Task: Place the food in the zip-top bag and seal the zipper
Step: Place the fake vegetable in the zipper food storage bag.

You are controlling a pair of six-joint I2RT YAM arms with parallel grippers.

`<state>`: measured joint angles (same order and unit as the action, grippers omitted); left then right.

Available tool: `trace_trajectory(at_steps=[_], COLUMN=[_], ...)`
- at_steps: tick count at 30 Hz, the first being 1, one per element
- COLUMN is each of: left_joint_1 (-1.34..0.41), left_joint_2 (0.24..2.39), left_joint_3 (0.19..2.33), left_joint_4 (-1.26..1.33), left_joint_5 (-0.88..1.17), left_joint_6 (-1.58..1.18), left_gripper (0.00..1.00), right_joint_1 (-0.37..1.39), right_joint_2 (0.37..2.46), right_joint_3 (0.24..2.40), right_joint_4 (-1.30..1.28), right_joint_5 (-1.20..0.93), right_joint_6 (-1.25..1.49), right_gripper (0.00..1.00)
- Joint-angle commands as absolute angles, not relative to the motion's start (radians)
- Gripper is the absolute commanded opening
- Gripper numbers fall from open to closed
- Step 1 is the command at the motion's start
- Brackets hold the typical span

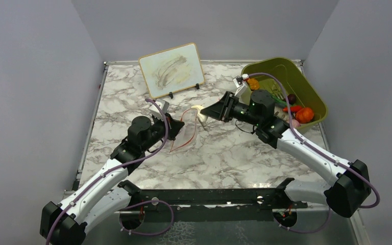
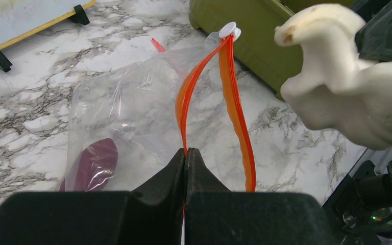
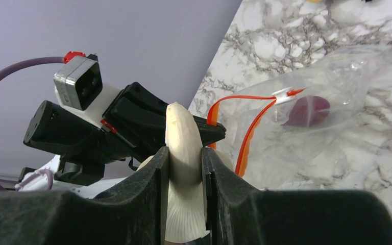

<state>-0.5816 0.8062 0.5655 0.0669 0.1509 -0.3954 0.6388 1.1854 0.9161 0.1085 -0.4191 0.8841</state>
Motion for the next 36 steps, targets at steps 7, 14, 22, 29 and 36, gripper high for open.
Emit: trace_trajectory(at_steps=[7,14,22,29,36], left_joint_1=[-0.578,-0.579,-0.578,-0.579,-0.578], left_joint_2=[0.789,0.785,0.775,0.771,0.767], left_joint_3=[0.594,0.600,0.597,0.601,0.602], left_joint_4=[0.132,0.136,0.153,0.162,0.160], left_joint_5=[0.183,0.183,0.204,0.205,0.205], left_joint_6=[-0.509,-0.530,-0.585,-0.595,-0.598], left_gripper=[0.00,0.00,0.00,0.00,0.00], right_joint_1=[0.729,0.765,0.779,0.780,0.780], right_joint_2=[1.240,1.271,1.271,1.256,1.248], right_joint_3=[0.880,0.875,0.863,0.832,0.830], right_joint_4=[0.252,0.262,0.223,0.174,0.127], right_joint_5=[-0.309,-0.250,-0.187,-0.122,-0.090], right_joint_6=[1.139,1.159,1.153,1.138,1.104], right_gripper=[0.26,0.26,0.26,0.26,0.26])
